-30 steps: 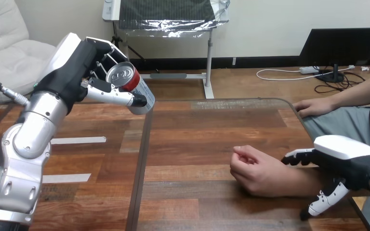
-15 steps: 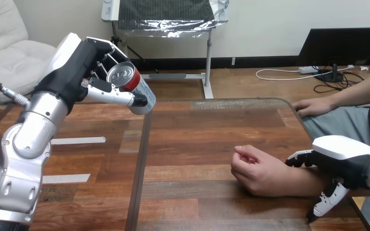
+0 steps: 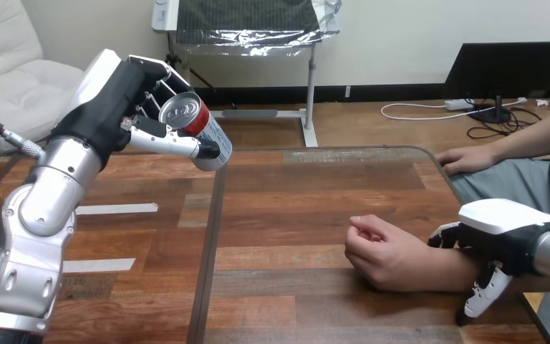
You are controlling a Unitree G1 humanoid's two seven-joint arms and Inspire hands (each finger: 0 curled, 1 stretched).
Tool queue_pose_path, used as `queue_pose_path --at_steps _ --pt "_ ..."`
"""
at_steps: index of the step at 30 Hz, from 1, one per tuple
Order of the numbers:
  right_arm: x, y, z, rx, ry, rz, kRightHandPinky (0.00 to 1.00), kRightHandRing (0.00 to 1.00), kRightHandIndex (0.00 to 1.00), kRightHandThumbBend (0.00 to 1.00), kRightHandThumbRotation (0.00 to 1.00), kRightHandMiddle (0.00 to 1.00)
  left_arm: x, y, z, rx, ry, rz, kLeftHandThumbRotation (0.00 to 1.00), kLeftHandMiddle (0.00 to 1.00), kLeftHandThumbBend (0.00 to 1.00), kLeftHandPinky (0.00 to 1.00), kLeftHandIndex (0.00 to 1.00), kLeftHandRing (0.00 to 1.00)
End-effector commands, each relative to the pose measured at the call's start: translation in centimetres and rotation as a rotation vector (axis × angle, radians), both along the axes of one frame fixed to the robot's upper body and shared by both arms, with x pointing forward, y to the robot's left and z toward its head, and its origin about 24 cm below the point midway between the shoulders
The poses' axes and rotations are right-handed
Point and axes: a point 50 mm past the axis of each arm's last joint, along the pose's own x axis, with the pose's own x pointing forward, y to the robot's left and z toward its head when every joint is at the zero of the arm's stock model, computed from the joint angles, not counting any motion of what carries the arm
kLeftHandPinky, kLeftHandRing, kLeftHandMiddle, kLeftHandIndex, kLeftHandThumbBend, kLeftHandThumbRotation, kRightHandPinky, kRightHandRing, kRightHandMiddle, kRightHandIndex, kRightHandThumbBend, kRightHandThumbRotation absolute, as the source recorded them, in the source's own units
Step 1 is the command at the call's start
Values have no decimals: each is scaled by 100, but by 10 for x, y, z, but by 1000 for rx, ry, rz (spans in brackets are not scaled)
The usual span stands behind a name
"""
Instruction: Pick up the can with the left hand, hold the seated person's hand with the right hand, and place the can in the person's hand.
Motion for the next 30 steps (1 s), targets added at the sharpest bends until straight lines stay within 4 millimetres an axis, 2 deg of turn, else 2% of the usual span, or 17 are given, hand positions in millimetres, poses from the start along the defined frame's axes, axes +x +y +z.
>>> queue_pose_path --at_steps 1,13,22,28,30 --pt "6 14 -13 14 34 -6 66 79 81 97 21 80 3 -1 29 -1 -108 -20 0 37 71 26 40 32" --pt "11 21 -21 -37 77 17 58 72 77 88 20 77 2 0 30 2 -114 -26 0 37 71 26 40 33" --pt "15 24 -27 -46 89 26 53 65 70 84 15 70 2 1 30 -3 -112 -21 0 37 71 27 40 33" --pt "16 25 -30 -35 75 17 40 50 63 82 12 59 1 1 30 -4 -112 -20 0 37 71 27 40 33" --pt "16 25 -31 -20 65 8 33 42 59 83 9 52 1 1 30 -6 -110 -21 0 37 71 27 40 33"
